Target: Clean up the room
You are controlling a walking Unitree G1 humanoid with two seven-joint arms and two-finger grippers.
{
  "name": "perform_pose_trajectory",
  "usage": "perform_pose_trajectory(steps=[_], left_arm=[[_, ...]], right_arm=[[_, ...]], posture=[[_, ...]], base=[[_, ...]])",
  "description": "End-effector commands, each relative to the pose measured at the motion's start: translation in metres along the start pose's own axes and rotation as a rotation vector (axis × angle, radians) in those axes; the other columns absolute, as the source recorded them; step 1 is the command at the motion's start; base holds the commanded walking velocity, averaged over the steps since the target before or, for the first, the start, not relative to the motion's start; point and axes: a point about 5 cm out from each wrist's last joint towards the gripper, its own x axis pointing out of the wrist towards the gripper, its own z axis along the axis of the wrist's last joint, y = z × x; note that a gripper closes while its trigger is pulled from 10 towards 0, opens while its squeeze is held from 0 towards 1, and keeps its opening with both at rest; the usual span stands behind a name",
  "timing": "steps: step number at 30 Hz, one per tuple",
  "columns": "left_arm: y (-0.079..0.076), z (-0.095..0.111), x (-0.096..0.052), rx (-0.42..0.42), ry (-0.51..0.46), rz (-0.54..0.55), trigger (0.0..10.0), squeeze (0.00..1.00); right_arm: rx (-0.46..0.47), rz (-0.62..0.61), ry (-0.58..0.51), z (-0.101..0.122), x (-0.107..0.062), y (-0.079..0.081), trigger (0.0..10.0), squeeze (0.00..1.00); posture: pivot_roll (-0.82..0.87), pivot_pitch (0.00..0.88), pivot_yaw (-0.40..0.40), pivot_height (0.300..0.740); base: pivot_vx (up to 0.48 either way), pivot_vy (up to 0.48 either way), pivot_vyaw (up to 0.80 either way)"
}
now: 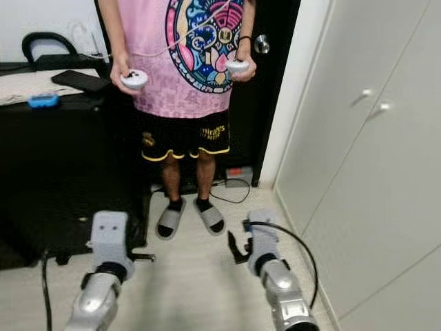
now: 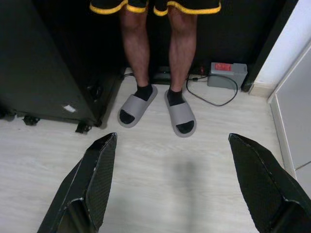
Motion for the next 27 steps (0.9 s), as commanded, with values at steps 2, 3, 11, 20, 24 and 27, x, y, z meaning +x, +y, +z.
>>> perform_pose_trajectory(steps=[2, 3, 11, 20, 24, 27], left_arm=[[-0.0029, -0.0015, -0.0012, -0.012, 0.009, -0.008, 10.0, 0.00], [-0.0029, -0.0015, -0.0012, -0.012, 0.009, -0.008, 10.0, 0.00], [-0.0029, -0.0015, -0.0013, -0.015, 0.011, -0.007, 10.0, 0.00], [-0.0028, -0.0018, -0.0020, -0.017, 0.012, -0.005, 10.0, 0.00], [-0.0028, -0.0019, -0.0018, -0.018, 0.013, -0.005, 10.0, 0.00], [-0.0028, -0.0019, -0.0016, -0.018, 0.012, -0.005, 10.0, 0.00]], right_arm=[[-0.004, -0.021, 0.030, -0.0065, -0.0037, -0.0067, 10.0, 0.00], [-0.004, -0.021, 0.030, -0.0065, -0.0037, -0.0067, 10.0, 0.00], [-0.005, -0.021, 0.031, -0.0061, -0.0034, -0.0073, 10.0, 0.00], [-0.005, -0.017, 0.033, -0.0067, -0.0038, -0.0065, 10.0, 0.00], [-0.005, -0.016, 0.033, -0.0063, -0.0036, -0.0064, 10.0, 0.00], [-0.005, -0.017, 0.033, -0.0062, -0.0033, -0.0066, 10.0, 0.00]], posture=[[-0.03, 0.101, -0.078, 0.740], [-0.03, 0.101, -0.078, 0.740], [-0.03, 0.107, -0.080, 0.740], [-0.03, 0.109, -0.081, 0.740], [-0.03, 0.110, -0.081, 0.740], [-0.03, 0.110, -0.081, 0.740]], base=[[0.277, 0.000, 0.00], [0.277, 0.000, 0.00], [0.278, 0.000, 0.00], [0.278, 0.000, 0.00], [0.277, 0.000, 0.00], [0.277, 0.000, 0.00]])
